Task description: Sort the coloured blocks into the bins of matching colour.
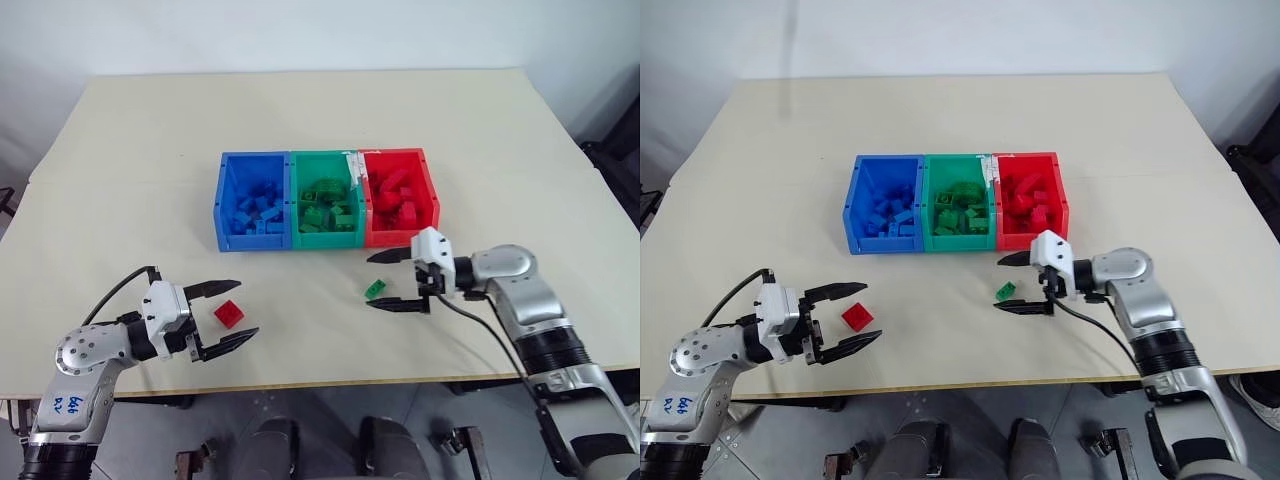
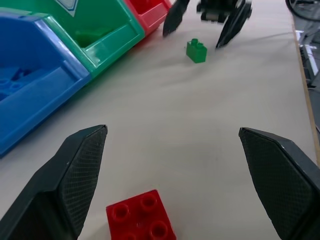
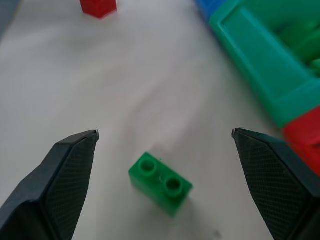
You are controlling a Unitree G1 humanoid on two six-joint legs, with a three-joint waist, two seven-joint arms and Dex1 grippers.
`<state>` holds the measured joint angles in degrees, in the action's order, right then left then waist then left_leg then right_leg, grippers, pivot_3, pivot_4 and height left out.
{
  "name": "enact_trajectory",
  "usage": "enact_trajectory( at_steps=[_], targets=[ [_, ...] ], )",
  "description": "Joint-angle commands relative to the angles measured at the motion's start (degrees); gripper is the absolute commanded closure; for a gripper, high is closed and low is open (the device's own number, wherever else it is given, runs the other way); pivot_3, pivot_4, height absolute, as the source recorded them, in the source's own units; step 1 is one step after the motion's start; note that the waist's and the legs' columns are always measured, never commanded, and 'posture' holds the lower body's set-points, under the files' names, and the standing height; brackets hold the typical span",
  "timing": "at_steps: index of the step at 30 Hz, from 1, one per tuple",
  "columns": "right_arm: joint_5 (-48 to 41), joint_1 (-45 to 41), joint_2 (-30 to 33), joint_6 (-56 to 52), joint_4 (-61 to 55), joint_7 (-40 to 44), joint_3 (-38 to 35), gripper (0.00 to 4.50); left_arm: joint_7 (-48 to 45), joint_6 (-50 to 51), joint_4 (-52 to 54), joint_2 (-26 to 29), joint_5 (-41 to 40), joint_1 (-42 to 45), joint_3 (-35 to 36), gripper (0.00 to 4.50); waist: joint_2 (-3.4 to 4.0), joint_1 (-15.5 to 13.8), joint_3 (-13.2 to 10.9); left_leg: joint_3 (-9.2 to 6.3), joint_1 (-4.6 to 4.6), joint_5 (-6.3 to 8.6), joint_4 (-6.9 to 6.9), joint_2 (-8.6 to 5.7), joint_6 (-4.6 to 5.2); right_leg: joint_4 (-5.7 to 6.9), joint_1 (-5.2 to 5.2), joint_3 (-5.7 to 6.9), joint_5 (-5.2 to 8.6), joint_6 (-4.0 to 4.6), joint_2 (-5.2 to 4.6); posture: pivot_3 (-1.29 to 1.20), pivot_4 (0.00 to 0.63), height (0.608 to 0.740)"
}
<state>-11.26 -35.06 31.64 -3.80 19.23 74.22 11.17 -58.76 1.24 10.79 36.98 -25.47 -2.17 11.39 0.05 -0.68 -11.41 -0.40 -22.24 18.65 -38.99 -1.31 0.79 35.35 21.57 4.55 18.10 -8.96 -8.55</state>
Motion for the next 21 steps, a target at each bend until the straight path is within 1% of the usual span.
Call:
enact_trajectory(
  at_steps=[1,4,6,8,10,12,14,17,21],
  targets=[
    [3.0,-1.0,1.4,3.4,1.9,0.0,0.7,0.66,1.0,-0.1,3.6,0.2,-1.5,-1.9,2.0,0.0,0.0,0.0,0.0,0.01,0.01,0.0,0.0,0.0,0.0,0.01,0.0,0.0,0.0,0.0,0.0,0.0,0.15,0.74],
    [3.9,-1.2,2.5,5.2,4.0,1.4,0.8,1.69,1.2,0.1,3.9,0.4,-1.5,-2.4,2.4,0.0,0.0,0.2,0.0,0.06,0.03,0.0,0.0,0.02,0.0,0.01,0.0,0.01,0.0,0.0,0.03,0.0,0.15,0.74],
    [3.7,-1.4,3.0,6.0,4.7,2.4,0.6,2.48,1.4,0.2,4.0,0.5,-1.4,-2.4,2.7,0.0,0.0,0.3,0.0,0.09,0.05,-0.01,-0.01,0.03,-0.01,0.02,-0.02,0.01,0.0,0.0,0.04,0.0,0.15,0.74],
    [3.2,-1.6,2.8,6.7,5.1,2.9,0.2,3.04,1.6,0.3,4.0,0.5,-1.4,-2.3,2.7,0.0,0.0,0.6,0.0,0.09,0.05,-0.01,-0.02,0.03,-0.01,0.04,-0.02,0.0,0.0,0.0,0.04,0.0,0.15,0.74],
    [0.9,-1.4,1.5,6.4,3.8,3.0,-0.9,3.06,1.7,0.3,4.2,0.5,-1.5,-2.6,3.0,0.0,0.0,0.8,0.0,0.09,0.06,-0.01,-0.01,0.04,-0.01,0.05,-0.02,0.0,0.0,0.0,0.04,0.0,0.15,0.74],
    [-1.9,-1.1,0.0,3.9,1.1,2.5,-2.0,3.06,2.0,0.2,4.5,0.3,-1.8,-3.1,3.6,0.0,0.0,0.9,0.0,0.1,0.05,-0.01,0.0,0.06,-0.01,0.05,-0.01,0.0,0.0,0.0,0.05,0.0,0.15,0.74],
    [-3.9,-2.1,-2.7,-1.0,-1.2,-2.8,-4.2,3.06,4.1,-0.3,5.1,-1.3,-3.2,-3.1,5.6,0.0,0.0,1.0,0.0,0.1,0.05,0.0,0.02,0.09,-0.01,0.05,0.0,0.01,0.0,0.0,0.06,0.0,0.15,0.74],
    [-4.1,-6.5,-6.8,-6.9,-1.9,-11.8,-6.7,3.06,5.9,-0.7,5.1,-1.7,-3.1,-4.5,8.1,0.0,0.01,1.4,0.0,0.13,0.06,-0.01,0.01,0.14,-0.06,0.08,0.04,-0.01,0.0,0.0,0.07,0.0,0.15,0.74],
    [-2.1,-13.3,-11.4,-9.6,1.0,-20.3,-7.5,3.06,6.5,-1.3,5.3,-2.1,-2.7,-7.7,10.1,0.0,0.02,2.1,0.0,0.11,0.06,-0.01,0.03,0.12,-0.09,0.14,0.11,-0.04,0.01,0.02,0.06,0.0,0.15,0.74]
  ],
)
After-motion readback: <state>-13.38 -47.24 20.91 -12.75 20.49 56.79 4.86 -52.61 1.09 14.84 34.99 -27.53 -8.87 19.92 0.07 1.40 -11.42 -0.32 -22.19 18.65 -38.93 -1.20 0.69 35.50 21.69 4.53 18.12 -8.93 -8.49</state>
